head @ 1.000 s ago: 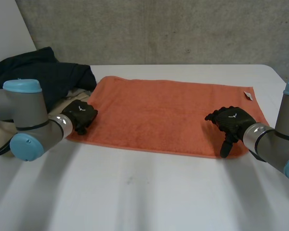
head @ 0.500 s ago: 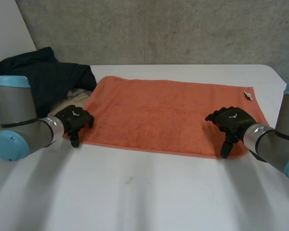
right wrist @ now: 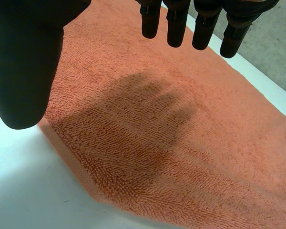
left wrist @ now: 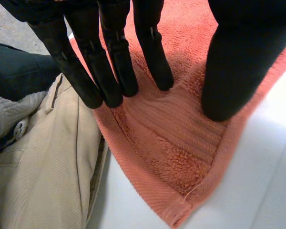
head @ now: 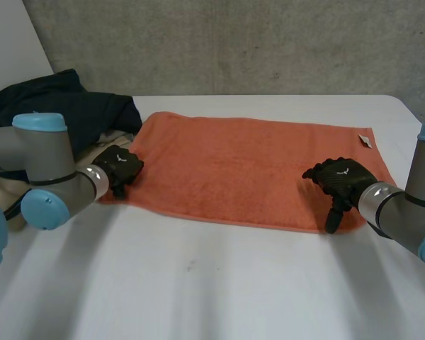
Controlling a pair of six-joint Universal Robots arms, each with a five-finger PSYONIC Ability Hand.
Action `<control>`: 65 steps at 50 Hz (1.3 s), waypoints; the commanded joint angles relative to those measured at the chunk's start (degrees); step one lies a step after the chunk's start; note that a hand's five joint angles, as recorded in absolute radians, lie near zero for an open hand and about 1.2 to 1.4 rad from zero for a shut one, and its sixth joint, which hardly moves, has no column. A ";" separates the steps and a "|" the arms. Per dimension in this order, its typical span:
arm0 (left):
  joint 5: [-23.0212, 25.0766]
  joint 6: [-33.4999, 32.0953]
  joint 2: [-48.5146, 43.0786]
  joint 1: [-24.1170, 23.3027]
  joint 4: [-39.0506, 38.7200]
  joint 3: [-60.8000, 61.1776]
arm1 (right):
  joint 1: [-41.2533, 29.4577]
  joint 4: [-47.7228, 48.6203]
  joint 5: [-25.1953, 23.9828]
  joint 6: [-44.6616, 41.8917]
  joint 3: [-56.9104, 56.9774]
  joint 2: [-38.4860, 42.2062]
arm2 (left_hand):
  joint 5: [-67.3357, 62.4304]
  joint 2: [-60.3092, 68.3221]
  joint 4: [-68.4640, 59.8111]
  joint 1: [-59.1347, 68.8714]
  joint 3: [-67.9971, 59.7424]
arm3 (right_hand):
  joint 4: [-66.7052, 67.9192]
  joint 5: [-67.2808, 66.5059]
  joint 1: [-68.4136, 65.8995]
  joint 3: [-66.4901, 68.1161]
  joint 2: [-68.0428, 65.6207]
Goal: Fold the laundry.
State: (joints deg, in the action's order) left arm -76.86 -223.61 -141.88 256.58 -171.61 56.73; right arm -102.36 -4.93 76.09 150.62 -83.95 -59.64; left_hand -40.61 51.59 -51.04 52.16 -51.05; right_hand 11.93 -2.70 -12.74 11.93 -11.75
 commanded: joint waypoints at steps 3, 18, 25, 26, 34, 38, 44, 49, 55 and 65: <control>-1.18 0.72 0.11 -1.09 -0.21 -2.06 | 0.14 0.01 0.03 -0.07 -0.16 -0.30 | -29.39 28.41 -28.96 27.84 -28.95 | -1.93 2.70 2.74 -1.93 1.75; 0.22 5.90 11.17 -0.30 5.93 3.82 | 2.25 -4.82 0.73 -2.26 1.07 -0.04 | -29.39 28.41 -28.96 27.84 -28.95 | -1.93 2.70 2.74 -1.93 1.75; 2.94 11.34 20.66 0.85 6.82 7.87 | 3.92 -4.66 0.55 -6.39 1.15 2.50 | -29.39 28.41 -28.96 27.84 -28.95 | 11.36 -10.58 -10.54 11.35 -11.54; 3.21 12.14 21.37 0.85 6.73 8.05 | 3.83 -4.12 0.55 -6.66 1.15 2.95 | -29.39 28.41 -28.96 27.84 -28.95 | 11.53 -10.76 -10.71 11.52 -11.71; 4.53 17.50 24.02 -0.29 7.08 8.05 | 3.74 2.91 0.64 -7.36 0.89 5.76 | -29.39 28.41 -28.96 27.84 -28.95 | 24.47 -23.69 -23.65 24.46 -24.65; 4.53 19.17 24.54 -0.82 7.25 7.78 | 3.48 6.24 1.17 -6.40 1.15 7.25 | -29.39 28.41 -28.96 27.84 -28.95 | 46.63 -45.86 -45.81 46.62 -46.81; 4.70 21.37 25.51 -0.91 7.69 8.14 | 3.48 6.60 2.75 -5.08 1.86 7.00 | -29.39 28.41 -28.96 27.84 -28.95 | 68.07 -67.30 -67.26 68.07 -68.25; 4.62 21.46 27.00 -0.30 10.15 9.54 | 4.18 3.45 1.96 -2.97 1.86 1.38 | -29.39 28.41 -28.96 27.84 -28.95 | 68.07 -67.30 -67.26 68.07 -68.25; 3.83 17.08 28.94 1.20 18.05 14.19 | 9.54 -16.13 -2.51 -8.66 6.85 -8.12 | -29.39 28.41 -28.96 27.84 -28.95 | 68.07 -67.30 -67.26 68.07 -68.25; 4.18 3.09 22.18 3.14 20.63 20.27 | 9.46 -45.08 -1.74 -30.30 18.55 1.10 | -29.39 28.41 -28.96 27.84 -28.95 | 68.07 -67.30 -67.26 68.07 -68.25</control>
State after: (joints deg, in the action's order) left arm -72.66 -215.65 -113.66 259.58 -148.10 75.99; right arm -90.78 -41.36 71.75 129.69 -70.43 -65.27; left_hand -56.15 68.41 -68.38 65.43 -67.92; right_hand 68.25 -58.04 -61.86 67.64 -66.83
